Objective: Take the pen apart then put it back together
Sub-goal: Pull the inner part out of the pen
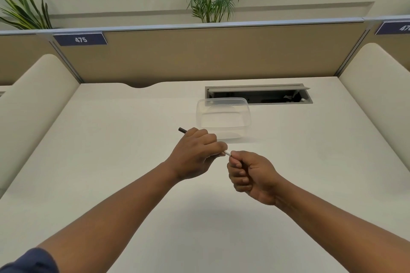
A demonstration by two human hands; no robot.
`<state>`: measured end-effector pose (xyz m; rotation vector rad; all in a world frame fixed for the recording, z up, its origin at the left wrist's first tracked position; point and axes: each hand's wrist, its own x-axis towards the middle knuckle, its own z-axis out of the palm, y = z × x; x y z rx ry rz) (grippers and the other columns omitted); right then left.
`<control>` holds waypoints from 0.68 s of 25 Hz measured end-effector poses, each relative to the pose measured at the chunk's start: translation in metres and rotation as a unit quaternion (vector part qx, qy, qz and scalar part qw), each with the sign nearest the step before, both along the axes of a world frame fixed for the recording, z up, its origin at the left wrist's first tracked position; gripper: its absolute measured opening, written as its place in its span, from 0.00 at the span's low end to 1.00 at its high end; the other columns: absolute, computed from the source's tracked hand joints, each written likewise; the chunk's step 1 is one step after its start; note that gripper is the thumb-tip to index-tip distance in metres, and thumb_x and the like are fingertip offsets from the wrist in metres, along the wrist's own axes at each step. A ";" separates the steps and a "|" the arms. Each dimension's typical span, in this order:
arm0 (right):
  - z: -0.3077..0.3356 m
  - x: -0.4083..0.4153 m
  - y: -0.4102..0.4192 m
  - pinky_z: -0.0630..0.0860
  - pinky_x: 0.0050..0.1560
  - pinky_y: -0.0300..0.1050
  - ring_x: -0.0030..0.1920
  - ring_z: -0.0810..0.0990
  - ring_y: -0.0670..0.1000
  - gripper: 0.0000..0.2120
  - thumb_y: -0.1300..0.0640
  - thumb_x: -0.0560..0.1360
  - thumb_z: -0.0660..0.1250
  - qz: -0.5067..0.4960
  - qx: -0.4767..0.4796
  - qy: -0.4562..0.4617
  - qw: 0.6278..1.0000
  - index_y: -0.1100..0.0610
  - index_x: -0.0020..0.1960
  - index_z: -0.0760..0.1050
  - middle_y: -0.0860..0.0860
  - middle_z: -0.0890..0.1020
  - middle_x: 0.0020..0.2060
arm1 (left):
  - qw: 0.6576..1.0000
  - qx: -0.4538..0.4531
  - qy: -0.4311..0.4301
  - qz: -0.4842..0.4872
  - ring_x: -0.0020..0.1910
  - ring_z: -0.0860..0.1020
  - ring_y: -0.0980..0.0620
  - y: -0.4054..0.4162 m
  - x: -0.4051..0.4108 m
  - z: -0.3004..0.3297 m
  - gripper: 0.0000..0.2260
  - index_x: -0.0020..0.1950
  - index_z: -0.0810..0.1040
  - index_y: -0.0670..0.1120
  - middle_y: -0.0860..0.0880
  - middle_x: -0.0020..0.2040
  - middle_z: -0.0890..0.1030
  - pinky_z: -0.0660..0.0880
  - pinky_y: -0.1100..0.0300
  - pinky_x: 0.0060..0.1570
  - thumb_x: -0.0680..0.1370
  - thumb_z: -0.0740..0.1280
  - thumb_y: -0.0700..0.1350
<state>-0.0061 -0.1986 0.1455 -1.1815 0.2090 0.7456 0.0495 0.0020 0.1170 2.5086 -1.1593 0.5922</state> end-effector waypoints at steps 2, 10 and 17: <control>0.001 -0.001 -0.001 0.49 0.30 0.44 0.30 0.52 0.51 0.18 0.56 0.81 0.55 0.016 -0.076 -0.087 0.993 0.54 0.33 0.59 0.51 0.58 0.29 | 1.000 0.001 0.021 -0.006 0.37 0.71 0.49 -0.001 0.000 0.003 0.06 0.50 0.79 0.50 0.53 0.37 0.76 0.62 0.58 0.41 0.81 0.63 0.48; 0.004 0.002 -0.015 0.63 0.30 0.37 0.29 0.63 0.46 0.19 0.53 0.84 0.55 0.087 -0.283 -0.329 0.897 0.53 0.35 0.67 0.46 0.67 0.29 | 0.997 0.018 0.068 -0.013 0.38 0.73 0.50 -0.003 -0.002 0.017 0.10 0.51 0.81 0.51 0.55 0.38 0.78 0.62 0.58 0.41 0.81 0.61 0.51; 0.013 0.000 -0.010 0.57 0.25 0.38 0.28 0.62 0.47 0.11 0.55 0.78 0.64 -0.028 0.044 0.058 0.997 0.56 0.37 0.73 0.50 0.70 0.31 | 0.999 0.038 -0.036 0.009 0.37 0.71 0.48 -0.004 -0.002 0.020 0.09 0.50 0.81 0.50 0.52 0.37 0.75 0.66 0.53 0.38 0.83 0.62 0.50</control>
